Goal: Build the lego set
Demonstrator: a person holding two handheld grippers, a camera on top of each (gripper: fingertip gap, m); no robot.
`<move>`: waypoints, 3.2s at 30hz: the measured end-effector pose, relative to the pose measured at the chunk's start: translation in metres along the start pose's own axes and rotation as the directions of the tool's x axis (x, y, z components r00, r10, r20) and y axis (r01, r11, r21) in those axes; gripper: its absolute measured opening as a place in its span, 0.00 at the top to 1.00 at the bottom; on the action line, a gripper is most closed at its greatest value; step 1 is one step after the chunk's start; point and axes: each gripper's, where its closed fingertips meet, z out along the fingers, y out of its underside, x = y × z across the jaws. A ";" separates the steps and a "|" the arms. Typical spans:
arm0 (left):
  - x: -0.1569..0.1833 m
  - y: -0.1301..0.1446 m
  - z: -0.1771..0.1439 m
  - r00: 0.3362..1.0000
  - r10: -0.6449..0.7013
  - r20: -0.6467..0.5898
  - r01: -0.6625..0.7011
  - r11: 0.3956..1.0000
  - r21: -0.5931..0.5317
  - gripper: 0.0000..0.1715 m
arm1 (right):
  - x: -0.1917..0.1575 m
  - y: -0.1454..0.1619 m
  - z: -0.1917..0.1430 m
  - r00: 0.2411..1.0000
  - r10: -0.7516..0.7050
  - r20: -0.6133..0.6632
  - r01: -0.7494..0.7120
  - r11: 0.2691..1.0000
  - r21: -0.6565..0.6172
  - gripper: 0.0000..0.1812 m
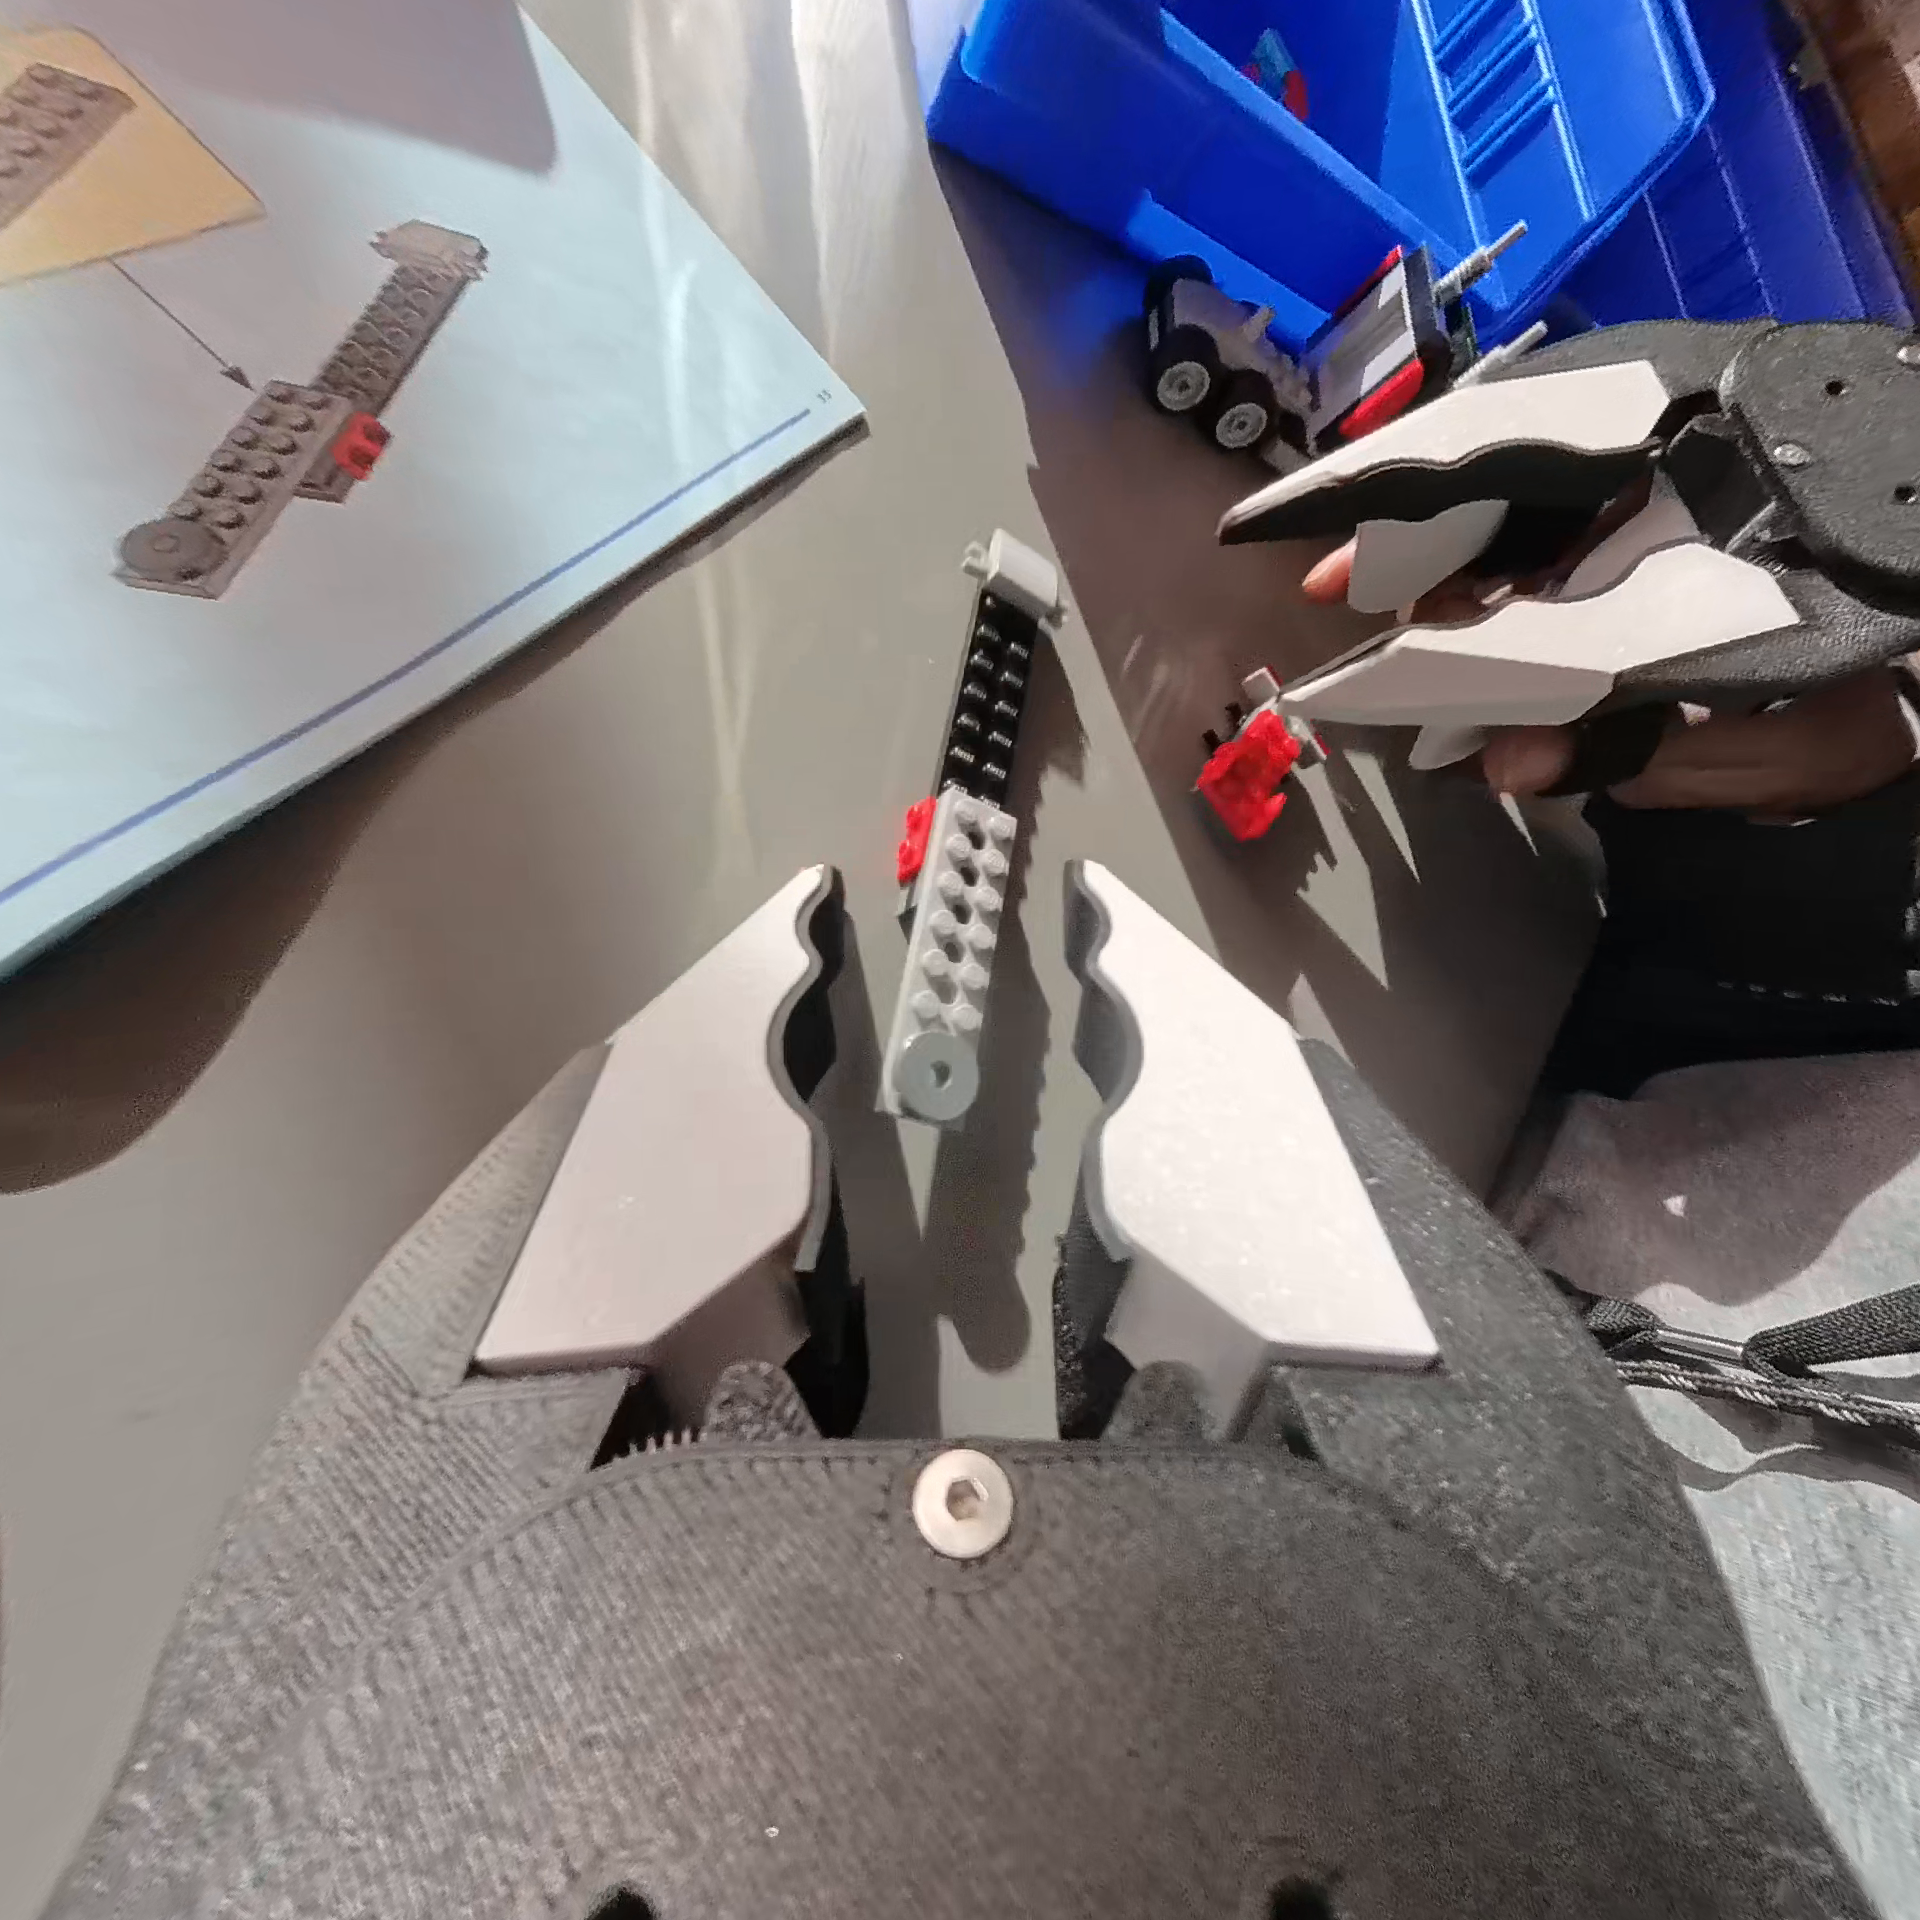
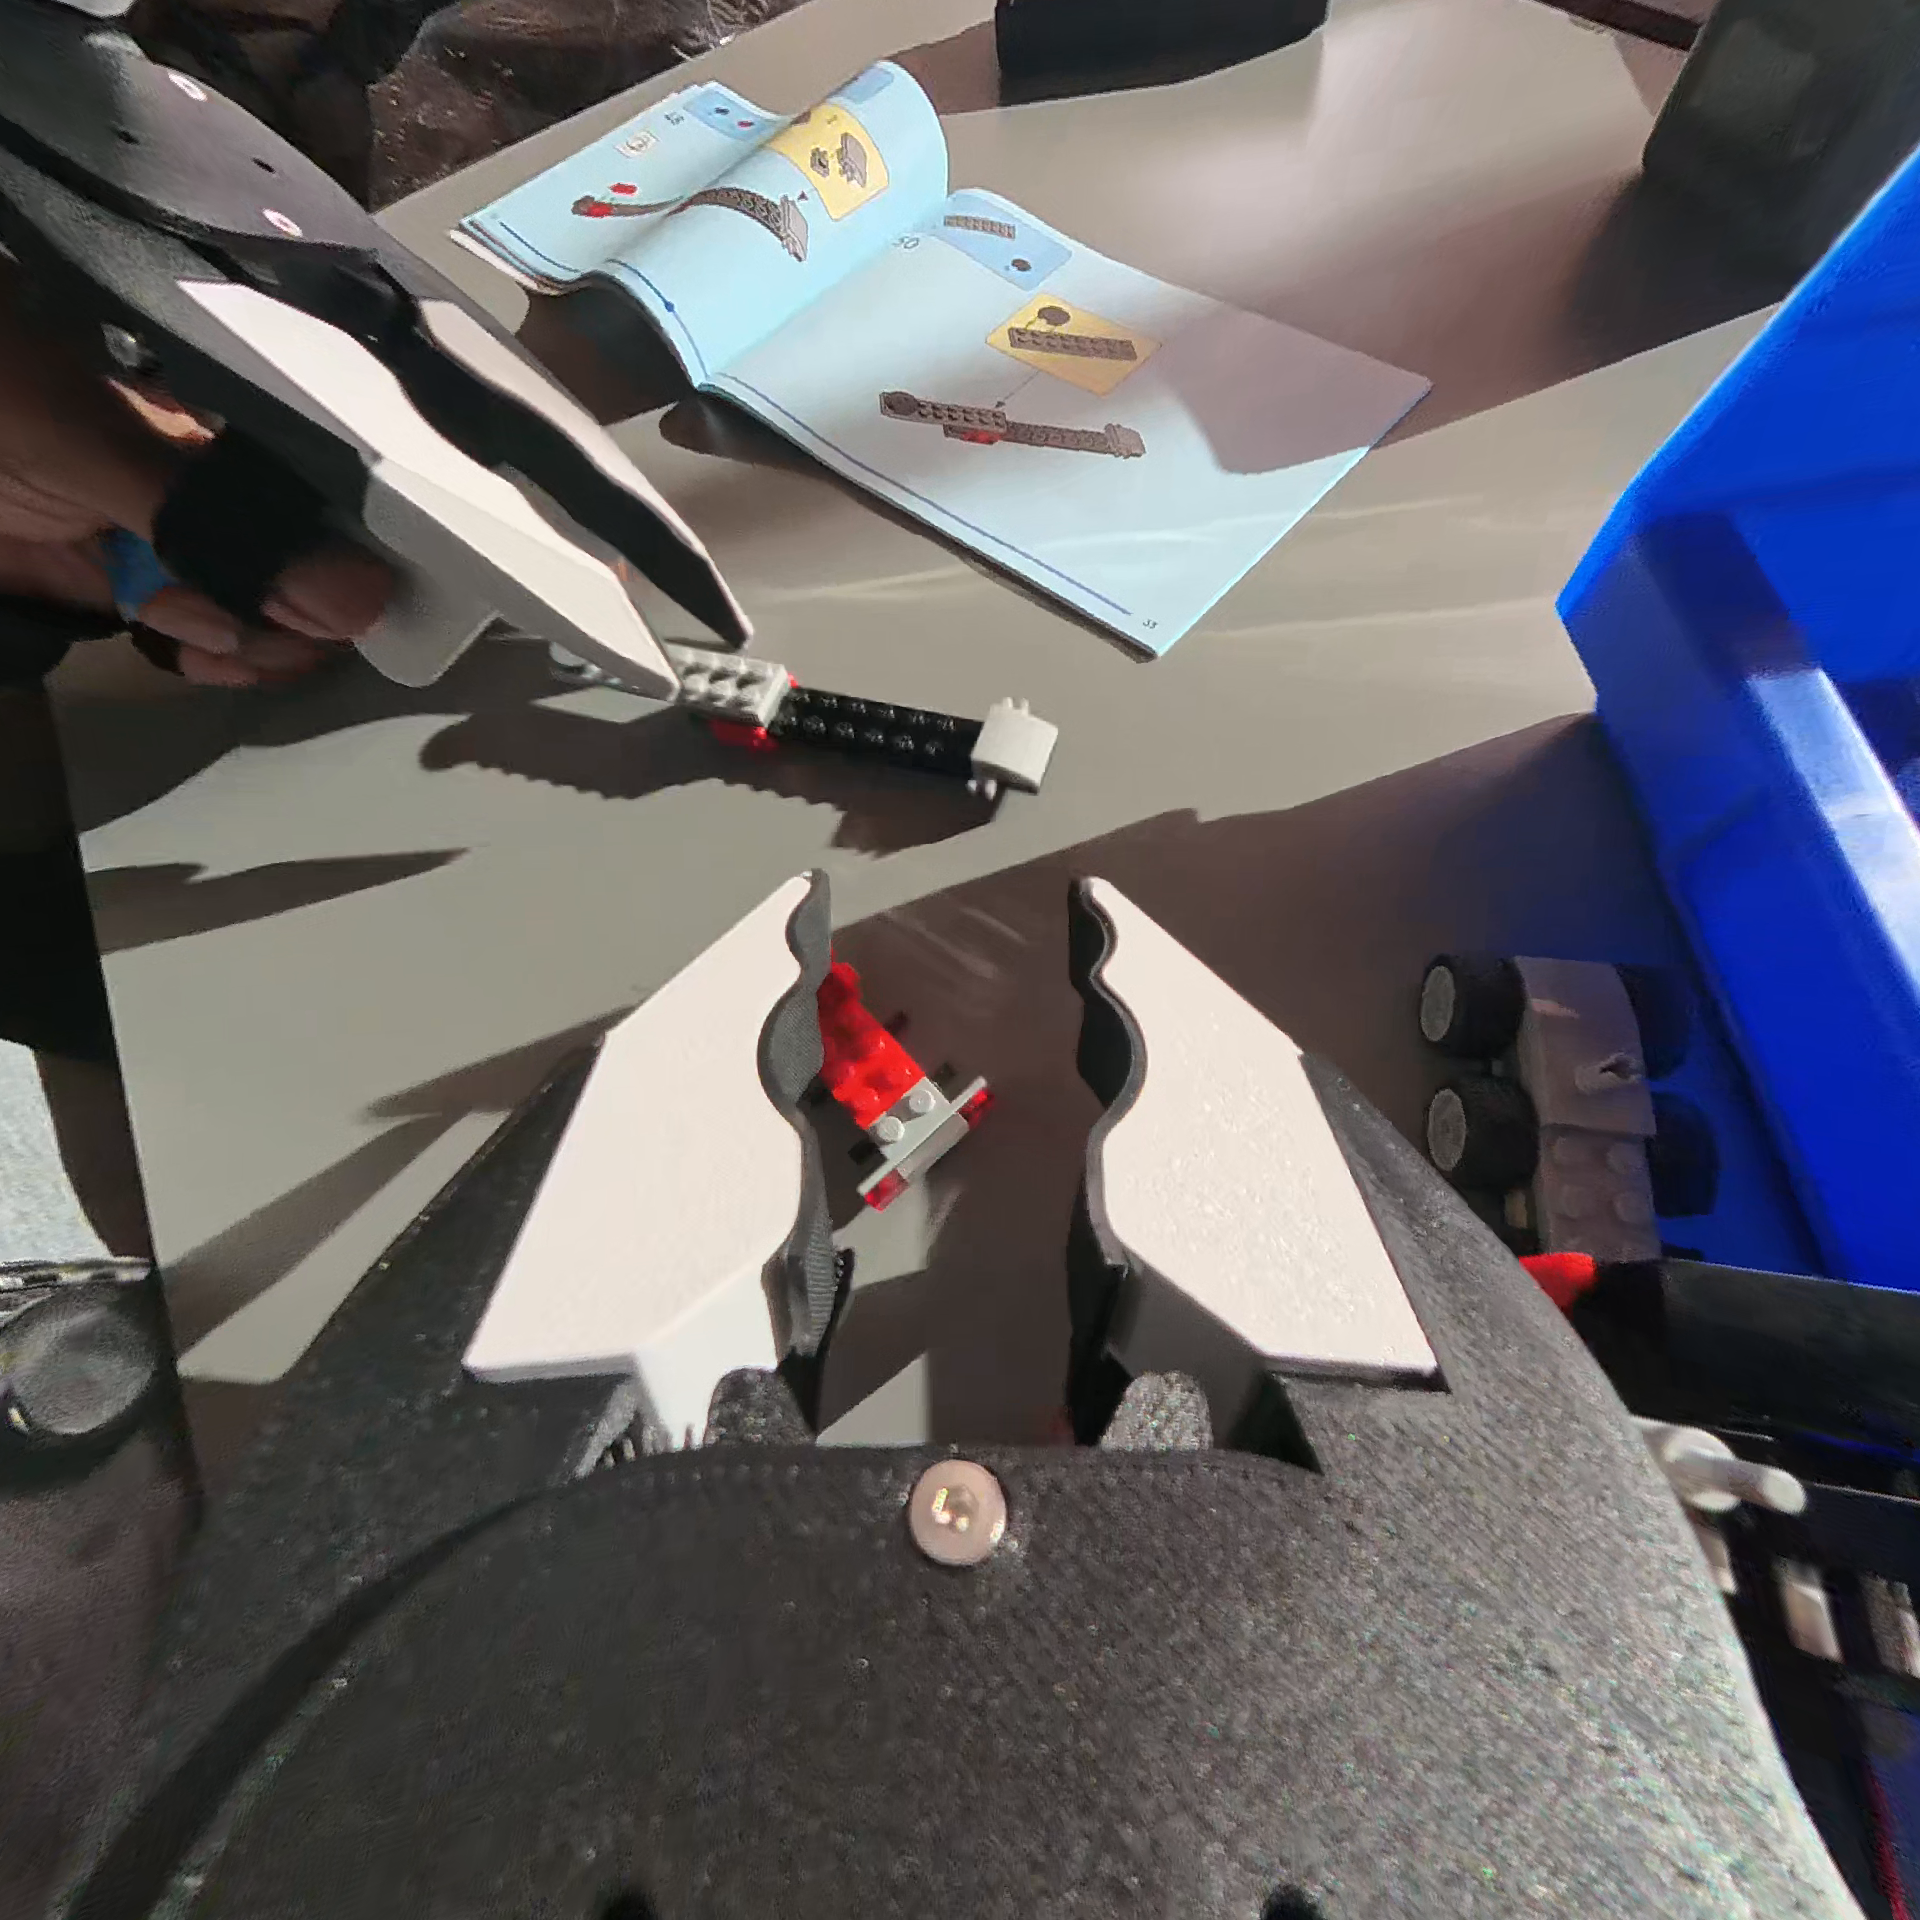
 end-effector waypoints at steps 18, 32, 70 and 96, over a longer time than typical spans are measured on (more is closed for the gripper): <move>-0.069 -0.169 -0.030 0.820 0.503 0.272 -0.544 0.833 0.099 0.43 | 0.014 -0.111 0.001 0.999 -0.032 0.006 0.029 0.970 0.240 0.72; -0.107 -0.120 0.046 0.803 0.594 0.040 -0.563 0.779 -0.276 0.42 | 0.010 -0.092 0.063 0.993 -0.114 0.017 0.110 0.981 0.160 0.69; -0.087 -0.134 0.024 0.788 0.615 -0.003 -0.612 0.784 -0.102 0.76 | 0.052 -0.073 0.081 0.989 -0.026 -0.145 0.039 0.995 0.086 0.70; -0.053 -0.075 0.052 0.539 0.821 -0.188 -0.838 0.499 -0.221 0.59 | 0.061 -0.087 0.063 0.994 0.105 -0.039 -0.093 0.967 0.239 0.73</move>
